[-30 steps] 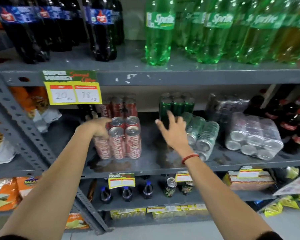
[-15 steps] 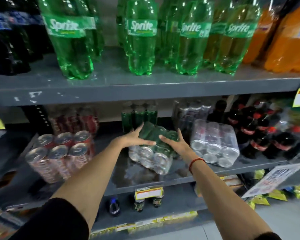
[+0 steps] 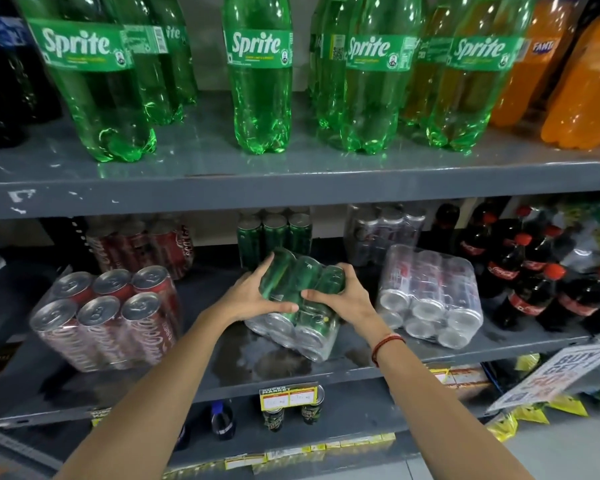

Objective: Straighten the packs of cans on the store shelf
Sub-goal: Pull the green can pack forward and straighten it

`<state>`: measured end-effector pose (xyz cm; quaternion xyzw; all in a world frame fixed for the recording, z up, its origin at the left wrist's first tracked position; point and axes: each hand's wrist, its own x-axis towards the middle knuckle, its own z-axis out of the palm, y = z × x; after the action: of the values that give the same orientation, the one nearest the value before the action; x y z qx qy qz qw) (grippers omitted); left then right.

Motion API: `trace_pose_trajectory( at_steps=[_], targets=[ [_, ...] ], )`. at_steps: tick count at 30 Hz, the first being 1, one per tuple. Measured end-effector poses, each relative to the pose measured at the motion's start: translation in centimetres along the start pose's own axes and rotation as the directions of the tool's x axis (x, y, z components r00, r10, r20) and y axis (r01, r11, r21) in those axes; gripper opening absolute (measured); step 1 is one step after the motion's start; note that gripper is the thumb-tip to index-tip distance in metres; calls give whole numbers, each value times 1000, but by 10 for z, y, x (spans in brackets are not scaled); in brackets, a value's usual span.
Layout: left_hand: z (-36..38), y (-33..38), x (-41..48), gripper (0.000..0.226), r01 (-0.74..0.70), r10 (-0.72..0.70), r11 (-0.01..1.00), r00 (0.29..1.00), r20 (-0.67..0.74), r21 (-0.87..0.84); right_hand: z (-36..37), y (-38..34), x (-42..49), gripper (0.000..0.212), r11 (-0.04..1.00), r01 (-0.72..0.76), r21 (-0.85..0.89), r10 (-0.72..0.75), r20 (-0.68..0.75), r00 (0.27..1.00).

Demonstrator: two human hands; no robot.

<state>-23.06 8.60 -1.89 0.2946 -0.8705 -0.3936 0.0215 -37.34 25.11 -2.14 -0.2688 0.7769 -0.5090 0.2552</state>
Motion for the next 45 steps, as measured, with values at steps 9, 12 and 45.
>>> trace_pose_trajectory(
  at_steps=[9,12,45],
  targets=[
    [36,-13,-49,131,-100,72,994,900,-429,-42,10,-11,-8,88,905,352,-239,-352,45,935],
    [57,-14,-52,126,-124,93,992,834,-543,-22,18,-8,-9,76,844,465,-268,-467,59,882],
    [4,12,-5,72,-37,-114,918,929,-353,-395,20,-8,-10,48,970,199,137,-192,-65,979]
  ],
)
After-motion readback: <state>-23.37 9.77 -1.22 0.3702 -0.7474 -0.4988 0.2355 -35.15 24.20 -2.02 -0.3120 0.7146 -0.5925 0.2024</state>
